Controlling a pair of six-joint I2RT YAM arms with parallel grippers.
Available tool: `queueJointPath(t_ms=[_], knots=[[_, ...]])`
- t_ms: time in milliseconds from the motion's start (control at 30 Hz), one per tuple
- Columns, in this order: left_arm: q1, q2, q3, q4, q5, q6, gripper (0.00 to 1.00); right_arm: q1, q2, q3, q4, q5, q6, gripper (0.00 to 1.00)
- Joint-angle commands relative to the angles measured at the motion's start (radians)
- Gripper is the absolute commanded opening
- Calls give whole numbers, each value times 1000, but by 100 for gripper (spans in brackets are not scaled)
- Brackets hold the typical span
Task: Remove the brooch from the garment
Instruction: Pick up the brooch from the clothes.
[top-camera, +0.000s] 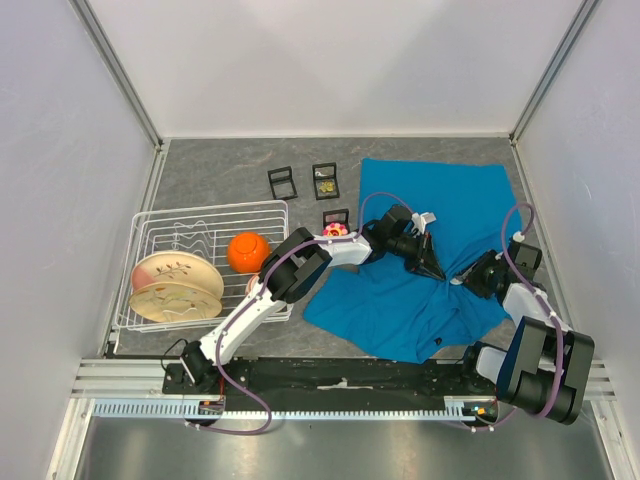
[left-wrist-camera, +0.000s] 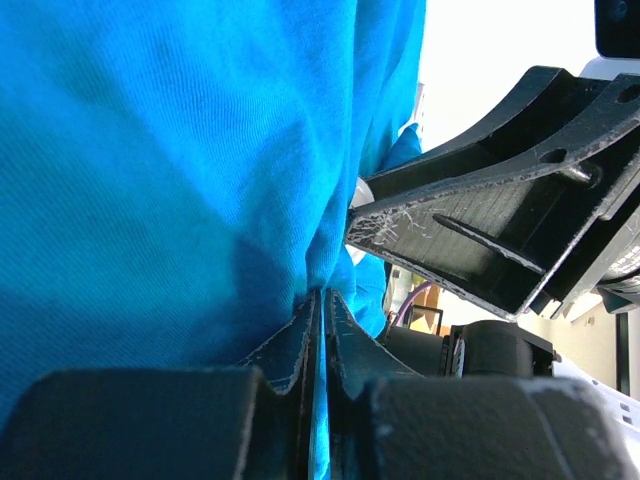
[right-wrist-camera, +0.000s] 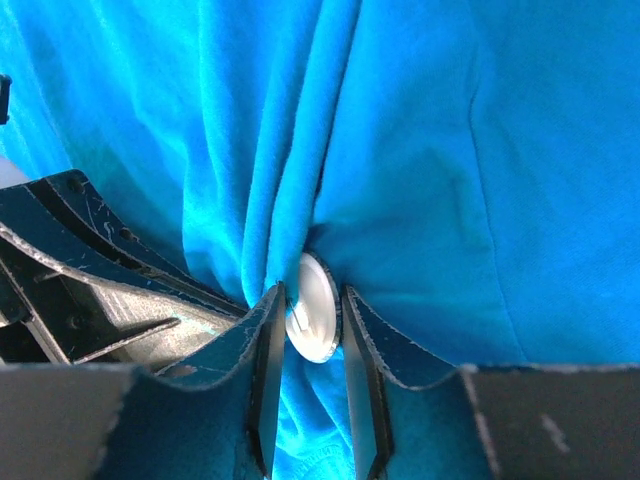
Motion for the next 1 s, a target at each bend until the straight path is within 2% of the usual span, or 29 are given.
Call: queueJointPath(t_ms=[0, 367, 700, 967], knots=[[-3, 10, 22, -5, 30, 31, 9, -4, -11, 38, 11, -26, -44, 37], [-1, 13, 19, 0, 33, 29, 9, -4, 3, 52, -4, -26, -64, 32], [-1, 14, 21, 3, 35, 26, 9, -4, 20, 60, -16, -30, -67, 35], [-3, 16, 22, 6, 35, 25, 9, -4, 32, 71, -30, -20, -70, 29]])
